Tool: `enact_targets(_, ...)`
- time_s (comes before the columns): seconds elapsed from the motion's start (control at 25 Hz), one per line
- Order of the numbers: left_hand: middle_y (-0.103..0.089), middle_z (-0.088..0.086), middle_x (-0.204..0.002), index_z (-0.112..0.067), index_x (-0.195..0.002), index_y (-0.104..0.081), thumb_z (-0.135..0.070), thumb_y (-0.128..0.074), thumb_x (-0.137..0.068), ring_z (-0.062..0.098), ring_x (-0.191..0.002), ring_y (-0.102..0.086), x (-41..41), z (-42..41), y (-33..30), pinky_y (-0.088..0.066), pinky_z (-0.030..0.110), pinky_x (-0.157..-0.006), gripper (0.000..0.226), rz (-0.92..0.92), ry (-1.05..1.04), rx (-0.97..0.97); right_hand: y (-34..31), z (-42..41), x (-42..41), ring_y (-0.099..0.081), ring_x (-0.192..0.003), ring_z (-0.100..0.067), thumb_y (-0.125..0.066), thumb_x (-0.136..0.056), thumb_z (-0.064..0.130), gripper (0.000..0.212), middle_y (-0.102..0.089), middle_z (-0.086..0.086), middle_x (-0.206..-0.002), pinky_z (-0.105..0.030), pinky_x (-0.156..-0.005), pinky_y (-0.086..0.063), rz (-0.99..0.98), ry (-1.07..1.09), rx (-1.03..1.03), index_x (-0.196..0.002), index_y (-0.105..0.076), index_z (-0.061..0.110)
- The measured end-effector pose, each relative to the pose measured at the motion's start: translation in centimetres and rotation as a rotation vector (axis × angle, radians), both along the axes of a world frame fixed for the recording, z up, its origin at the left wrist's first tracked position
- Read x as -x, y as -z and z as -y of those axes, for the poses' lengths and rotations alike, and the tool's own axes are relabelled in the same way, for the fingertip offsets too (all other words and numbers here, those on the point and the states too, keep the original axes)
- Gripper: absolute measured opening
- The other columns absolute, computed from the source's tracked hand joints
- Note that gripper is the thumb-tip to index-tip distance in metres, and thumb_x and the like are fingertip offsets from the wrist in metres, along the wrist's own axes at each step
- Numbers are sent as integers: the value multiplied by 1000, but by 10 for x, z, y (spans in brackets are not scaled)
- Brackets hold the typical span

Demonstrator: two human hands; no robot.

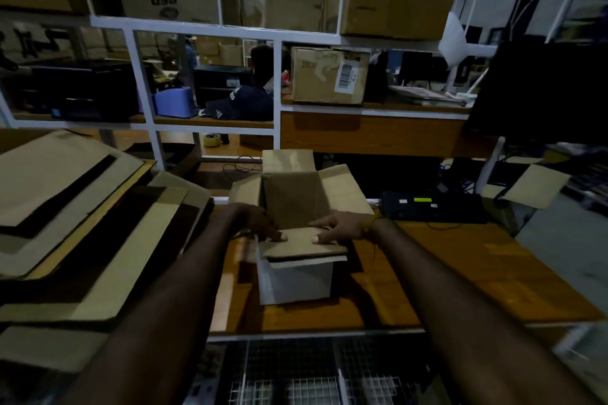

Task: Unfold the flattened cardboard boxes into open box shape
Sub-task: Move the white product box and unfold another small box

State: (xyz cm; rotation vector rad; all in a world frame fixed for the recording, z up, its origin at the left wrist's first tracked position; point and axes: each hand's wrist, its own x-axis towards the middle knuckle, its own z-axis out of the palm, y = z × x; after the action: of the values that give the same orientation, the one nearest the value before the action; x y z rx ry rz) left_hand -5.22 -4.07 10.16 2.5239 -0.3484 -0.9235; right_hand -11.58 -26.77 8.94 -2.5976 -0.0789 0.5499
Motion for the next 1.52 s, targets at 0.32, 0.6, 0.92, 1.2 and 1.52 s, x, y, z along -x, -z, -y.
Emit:
enact_targets(0.32,-63,0,-117,-26,-124,-58,-37,-77,-79,21,-106,-58,23,4,42,-49,42,-94,50,511,79,-126,39,-48,13,-35,-130,-36,-76,-82,37,51,-58,-9,-129,-61,-110,-25,357,157,498,-127,-54,27)
enact_targets(0.6,-68,-3,-105,-27,-116,-56,-28,-80,-74,22,-100,-64,37,7,71,-41,53,-101,48,790,115,-121,59,-55,24,-35,-129,-37,-70,-86,38,43,-57,-12,-125,-63,-109,-26,445,261,561,-120,-48,24)
enact_targets(0.92,-63,1,-112,-28,-115,-51,-33,-75,-80,26,-100,-61,34,5,98,-53,41,-82,43,939,67,2,86,-55,21,-30,-135,-37,-65,-89,36,46,-56,-9,-131,-62,-109,-26,576,344,526,-129,-43,27)
enact_targets(1.2,-61,4,-116,-25,-116,-52,-26,-74,-82,26,-101,-58,27,6,112,-56,42,-78,41,965,13,111,96,-54,16,-30,-136,-37,-63,-90,24,33,-49,-9,-136,-54,-103,-38,644,422,392,-120,-50,25)
enact_targets(1.52,-60,2,-114,-26,-115,-52,-26,-72,-83,25,-104,-57,25,9,109,-54,39,-79,38,955,-38,103,96,-53,8,-27,-137,-33,-69,-87,22,38,-45,-6,-138,-51,-104,-34,688,466,301,-120,-52,26)
